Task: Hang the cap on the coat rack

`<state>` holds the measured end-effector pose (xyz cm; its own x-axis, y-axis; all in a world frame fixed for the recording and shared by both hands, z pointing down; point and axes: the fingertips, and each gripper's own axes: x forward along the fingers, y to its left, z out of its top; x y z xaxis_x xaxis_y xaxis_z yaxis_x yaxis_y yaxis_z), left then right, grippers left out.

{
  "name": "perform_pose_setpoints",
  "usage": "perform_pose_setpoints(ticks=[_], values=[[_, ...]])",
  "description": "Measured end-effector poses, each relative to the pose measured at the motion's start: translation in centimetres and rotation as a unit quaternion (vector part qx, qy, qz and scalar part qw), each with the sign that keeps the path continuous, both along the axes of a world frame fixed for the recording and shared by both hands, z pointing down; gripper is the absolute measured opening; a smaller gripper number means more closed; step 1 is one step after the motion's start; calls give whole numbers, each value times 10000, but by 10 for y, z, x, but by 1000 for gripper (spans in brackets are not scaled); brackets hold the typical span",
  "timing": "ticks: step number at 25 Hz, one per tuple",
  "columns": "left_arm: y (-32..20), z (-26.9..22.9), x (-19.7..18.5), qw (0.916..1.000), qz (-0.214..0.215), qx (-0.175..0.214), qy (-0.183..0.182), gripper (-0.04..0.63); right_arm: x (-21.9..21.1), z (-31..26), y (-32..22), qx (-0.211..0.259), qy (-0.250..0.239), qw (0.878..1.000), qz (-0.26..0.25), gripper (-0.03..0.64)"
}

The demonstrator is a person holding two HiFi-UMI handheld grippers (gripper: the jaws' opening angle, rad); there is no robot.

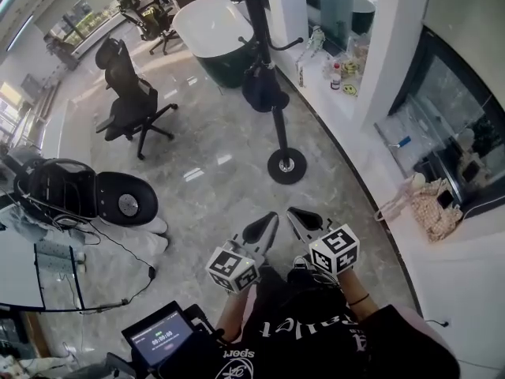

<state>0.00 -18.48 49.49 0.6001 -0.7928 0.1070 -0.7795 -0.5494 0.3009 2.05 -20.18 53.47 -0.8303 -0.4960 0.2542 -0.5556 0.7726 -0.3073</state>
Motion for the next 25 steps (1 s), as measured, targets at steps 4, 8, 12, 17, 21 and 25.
perform_pose_setpoints(ticks=[4, 8, 12, 17, 21, 25], values=[[13, 1, 1, 10000, -81, -23, -35, 6, 2, 2, 14, -36, -41, 10000, -49, 26], [27, -2, -8, 9999, -94, 16, -83, 6, -5, 0, 24, -49, -82, 9999, -53, 26], [57, -3, -30, 9996, -241, 79, -108, 6, -23, 0, 48, 0, -57, 9999, -86, 26], [110, 0, -76, 9980, -606, 76, -167, 6, -63, 2, 95, -46, -10, 9996, -287, 26], [151, 1, -102, 9963, -837, 92, -145, 6, -87, 6, 137, -157, -30, 9990, -407, 26], [184, 14, -113, 9967, -788, 127, -161, 6, -99, 17, 170, -170, -90, 9992, -362, 26]])
